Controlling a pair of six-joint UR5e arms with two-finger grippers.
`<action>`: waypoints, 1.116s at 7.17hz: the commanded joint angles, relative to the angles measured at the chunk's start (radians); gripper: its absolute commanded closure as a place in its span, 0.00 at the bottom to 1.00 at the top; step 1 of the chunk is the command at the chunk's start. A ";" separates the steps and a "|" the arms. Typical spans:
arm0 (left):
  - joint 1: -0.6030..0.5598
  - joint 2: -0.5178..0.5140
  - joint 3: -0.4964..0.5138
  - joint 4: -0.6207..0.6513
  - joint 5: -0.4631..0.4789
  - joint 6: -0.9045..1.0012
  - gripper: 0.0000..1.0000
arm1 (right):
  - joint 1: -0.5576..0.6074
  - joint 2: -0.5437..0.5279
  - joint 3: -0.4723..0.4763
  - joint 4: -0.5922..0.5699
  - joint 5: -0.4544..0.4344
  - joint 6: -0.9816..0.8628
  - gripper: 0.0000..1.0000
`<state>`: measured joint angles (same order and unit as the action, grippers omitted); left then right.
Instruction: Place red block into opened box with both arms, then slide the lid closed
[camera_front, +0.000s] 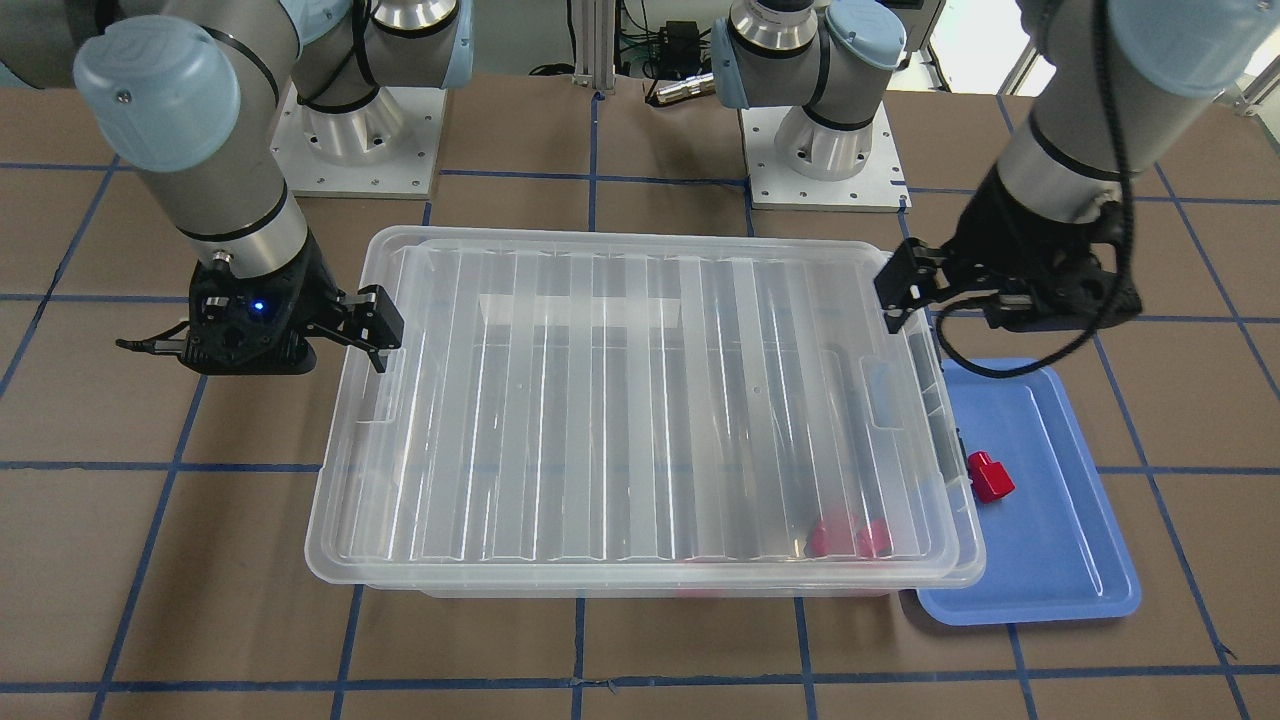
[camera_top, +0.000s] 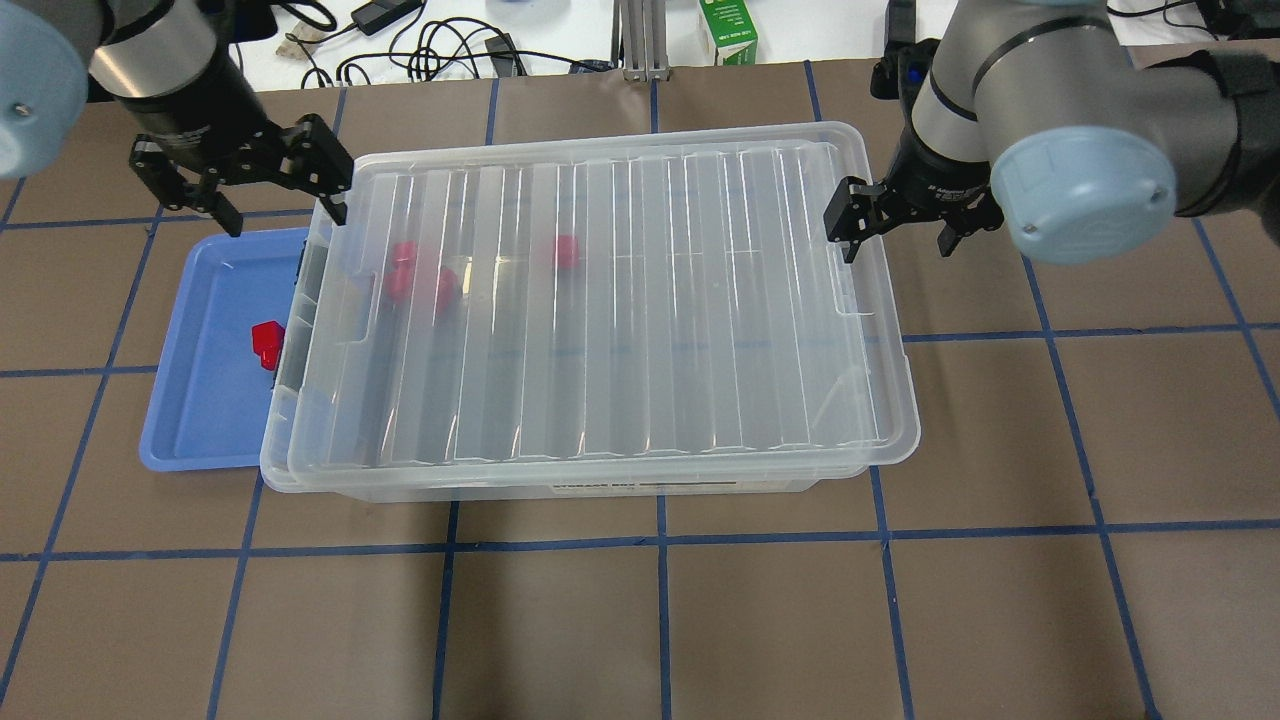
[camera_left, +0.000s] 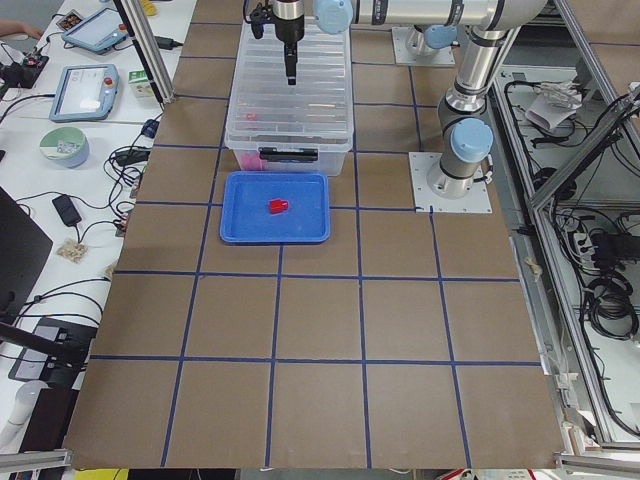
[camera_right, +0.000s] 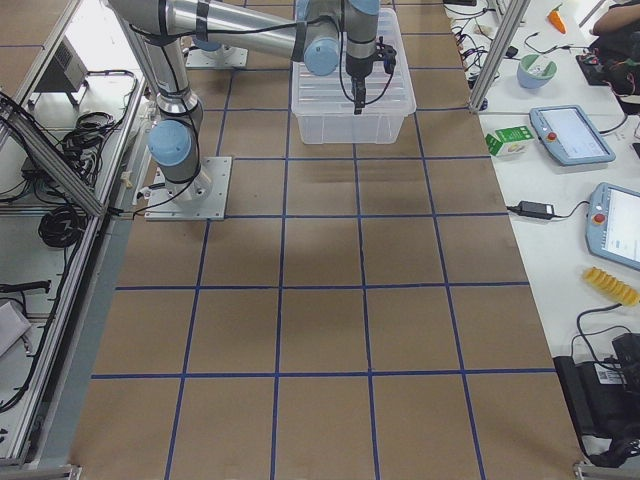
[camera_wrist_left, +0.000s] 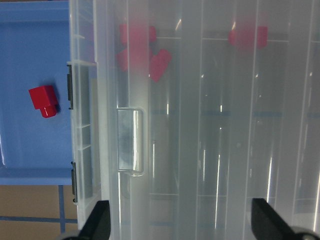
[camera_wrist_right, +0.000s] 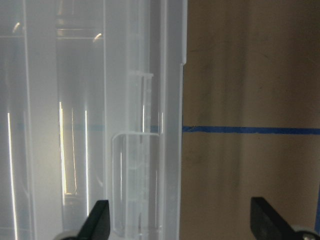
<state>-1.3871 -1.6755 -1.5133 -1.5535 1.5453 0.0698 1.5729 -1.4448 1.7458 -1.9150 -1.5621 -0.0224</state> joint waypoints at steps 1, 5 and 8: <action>0.202 -0.051 -0.025 0.013 -0.096 0.127 0.00 | -0.013 0.004 0.051 -0.067 -0.001 -0.011 0.00; 0.313 -0.255 -0.184 0.419 -0.080 0.186 0.00 | -0.112 0.004 0.058 -0.064 0.001 -0.149 0.00; 0.310 -0.303 -0.280 0.536 -0.048 0.053 0.00 | -0.201 0.003 0.057 -0.062 -0.044 -0.235 0.00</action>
<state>-1.0766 -1.9591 -1.7651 -1.0401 1.4906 0.1785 1.4135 -1.4413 1.8030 -1.9786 -1.5880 -0.2214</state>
